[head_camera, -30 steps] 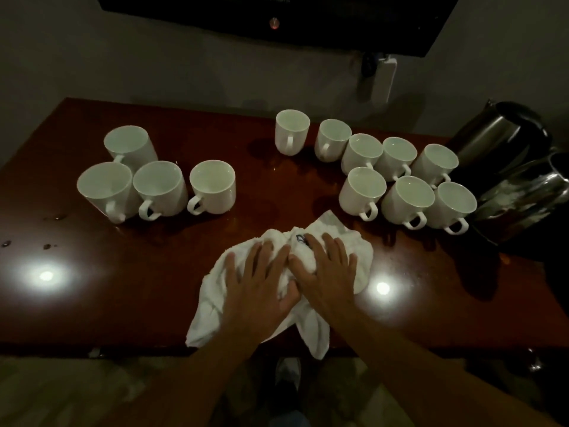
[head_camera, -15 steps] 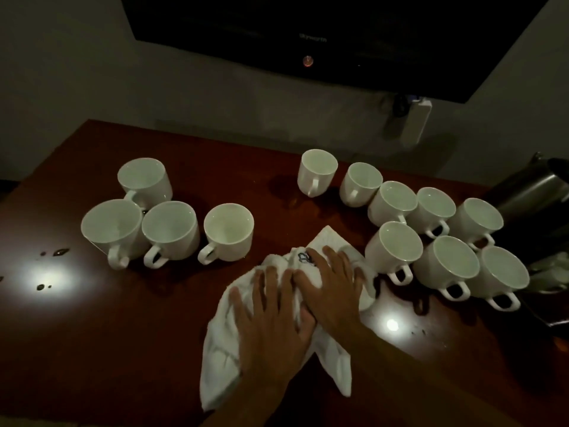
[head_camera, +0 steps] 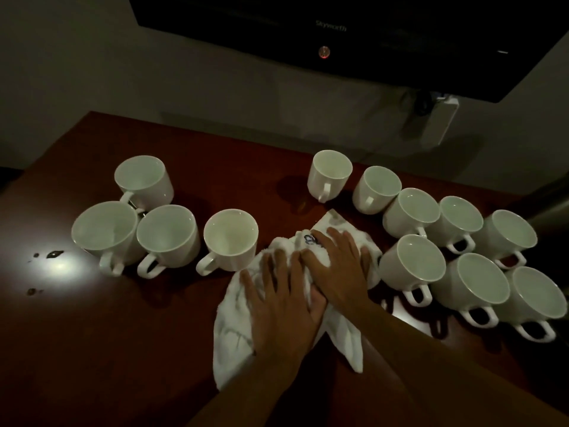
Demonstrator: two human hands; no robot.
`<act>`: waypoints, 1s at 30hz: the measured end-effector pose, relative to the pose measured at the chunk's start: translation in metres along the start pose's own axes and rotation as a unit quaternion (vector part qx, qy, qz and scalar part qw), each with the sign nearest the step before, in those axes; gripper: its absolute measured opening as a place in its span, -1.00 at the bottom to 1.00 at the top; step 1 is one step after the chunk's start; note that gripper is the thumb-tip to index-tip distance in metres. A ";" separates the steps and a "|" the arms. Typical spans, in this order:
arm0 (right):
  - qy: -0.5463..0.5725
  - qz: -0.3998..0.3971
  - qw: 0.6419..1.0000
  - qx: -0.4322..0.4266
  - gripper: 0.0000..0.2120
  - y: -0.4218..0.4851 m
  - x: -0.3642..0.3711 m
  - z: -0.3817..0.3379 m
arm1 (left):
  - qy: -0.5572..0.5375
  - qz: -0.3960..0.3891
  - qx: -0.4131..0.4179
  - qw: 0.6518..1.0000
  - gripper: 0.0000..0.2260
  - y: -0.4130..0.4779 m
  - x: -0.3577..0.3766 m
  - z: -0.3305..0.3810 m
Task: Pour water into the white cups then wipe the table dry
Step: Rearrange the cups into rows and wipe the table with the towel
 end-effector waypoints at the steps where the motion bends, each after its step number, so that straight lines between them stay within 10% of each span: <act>1: -0.005 0.004 1.000 -0.005 -0.25 0.002 -0.001 -0.001 | -0.006 0.006 -0.001 1.000 -0.36 0.002 0.000 0.001; 30: 0.103 -0.073 0.975 -0.184 -0.66 0.059 -0.003 -0.033 | -0.011 0.048 -0.108 0.993 -0.38 0.017 -0.001 0.025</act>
Point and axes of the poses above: each hand's wrist, its own y-axis towards the middle knuckle, its own x-axis out of the palm, z = x × y, the point moved 2 cm from there along y, towards the middle knuckle, and after that the axes turned 5 degrees about y, right-handed, at the moved point
